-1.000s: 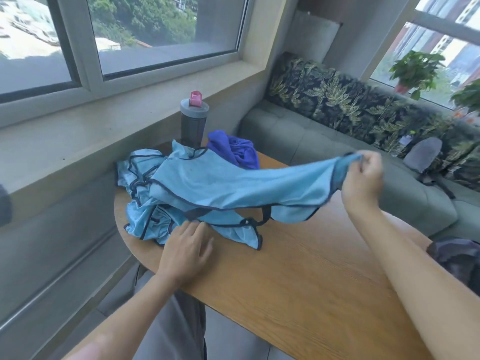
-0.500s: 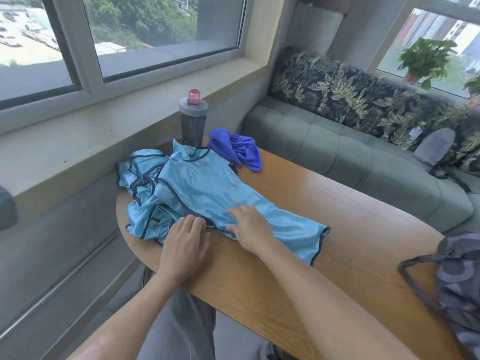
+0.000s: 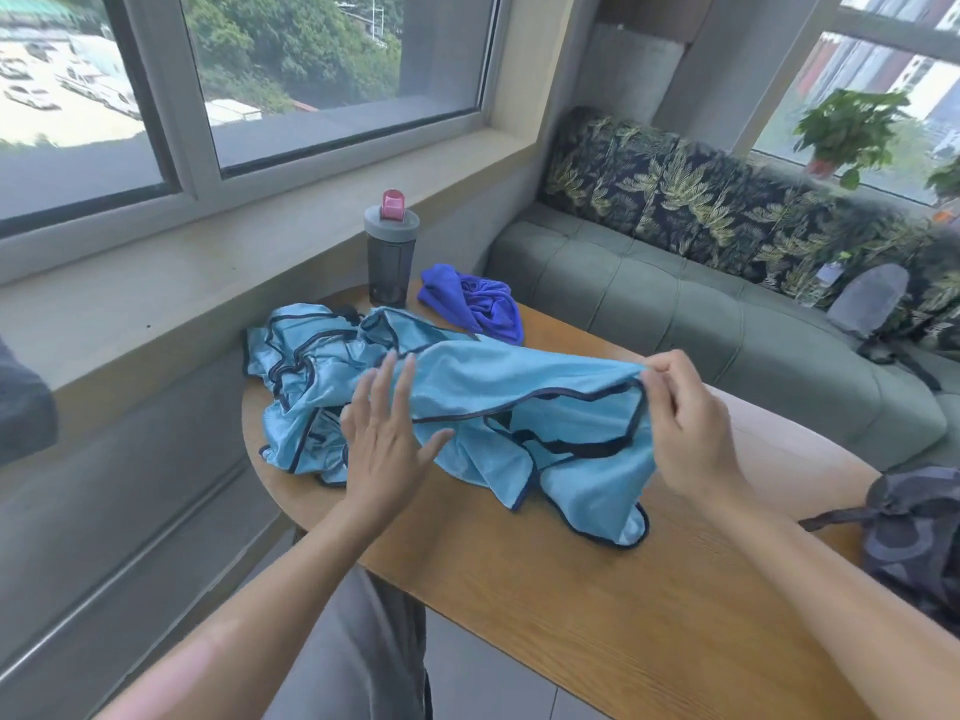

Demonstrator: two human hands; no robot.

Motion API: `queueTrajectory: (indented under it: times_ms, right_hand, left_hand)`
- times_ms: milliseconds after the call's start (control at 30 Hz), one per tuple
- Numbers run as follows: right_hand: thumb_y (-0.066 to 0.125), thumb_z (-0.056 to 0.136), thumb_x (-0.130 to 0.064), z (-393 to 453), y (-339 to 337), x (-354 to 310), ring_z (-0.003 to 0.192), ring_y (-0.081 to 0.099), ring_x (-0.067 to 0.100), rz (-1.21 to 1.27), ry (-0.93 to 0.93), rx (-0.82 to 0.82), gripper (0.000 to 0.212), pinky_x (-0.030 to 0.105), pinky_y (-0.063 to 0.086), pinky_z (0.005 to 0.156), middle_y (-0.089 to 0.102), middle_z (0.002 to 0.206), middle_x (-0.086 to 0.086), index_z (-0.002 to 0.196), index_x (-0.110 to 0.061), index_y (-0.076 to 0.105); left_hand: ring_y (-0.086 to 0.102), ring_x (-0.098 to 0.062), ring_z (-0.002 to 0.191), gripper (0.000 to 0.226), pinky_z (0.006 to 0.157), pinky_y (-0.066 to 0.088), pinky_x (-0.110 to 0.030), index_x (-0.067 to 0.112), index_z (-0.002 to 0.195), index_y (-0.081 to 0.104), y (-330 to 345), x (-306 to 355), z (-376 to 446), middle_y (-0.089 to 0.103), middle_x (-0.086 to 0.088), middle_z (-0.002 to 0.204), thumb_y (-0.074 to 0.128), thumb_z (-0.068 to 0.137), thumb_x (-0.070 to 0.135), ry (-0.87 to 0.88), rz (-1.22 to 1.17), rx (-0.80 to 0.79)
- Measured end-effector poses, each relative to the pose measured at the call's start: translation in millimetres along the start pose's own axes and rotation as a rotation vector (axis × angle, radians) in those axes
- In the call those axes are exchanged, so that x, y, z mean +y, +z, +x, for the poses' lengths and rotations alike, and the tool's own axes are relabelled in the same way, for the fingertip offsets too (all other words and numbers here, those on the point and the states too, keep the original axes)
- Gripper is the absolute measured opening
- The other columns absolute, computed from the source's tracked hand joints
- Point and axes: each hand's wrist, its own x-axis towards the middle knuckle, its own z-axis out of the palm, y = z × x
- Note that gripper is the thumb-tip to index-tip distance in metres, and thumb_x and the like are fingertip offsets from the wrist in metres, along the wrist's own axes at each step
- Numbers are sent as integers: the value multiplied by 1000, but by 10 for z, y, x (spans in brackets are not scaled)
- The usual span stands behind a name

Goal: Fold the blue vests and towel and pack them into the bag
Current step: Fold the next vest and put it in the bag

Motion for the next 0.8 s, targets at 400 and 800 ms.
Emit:
queueTrajectory:
  times_ms: [400, 800]
  right_hand:
    - [46, 107, -27, -104, -1264, 374, 69, 54, 12, -260, 23, 130, 17, 16, 37, 62, 59, 72, -1, 95, -19, 54]
    - [50, 103, -21, 357, -1717, 588, 105, 57, 25, -402, 256, 140, 11, 32, 40, 80, 61, 111, 4, 108, -17, 60]
  left_hand:
    - [38, -18, 62, 34, 62, 36, -38, 18, 72, 42, -152, 1122, 536, 45, 3, 62, 54, 102, 27, 145, -405, -491]
    - [46, -30, 93, 30, 74, 38, -37, 13, 106, 53, -878, 2266, 849, 46, -11, 102, 70, 87, 30, -83, -1265, -900]
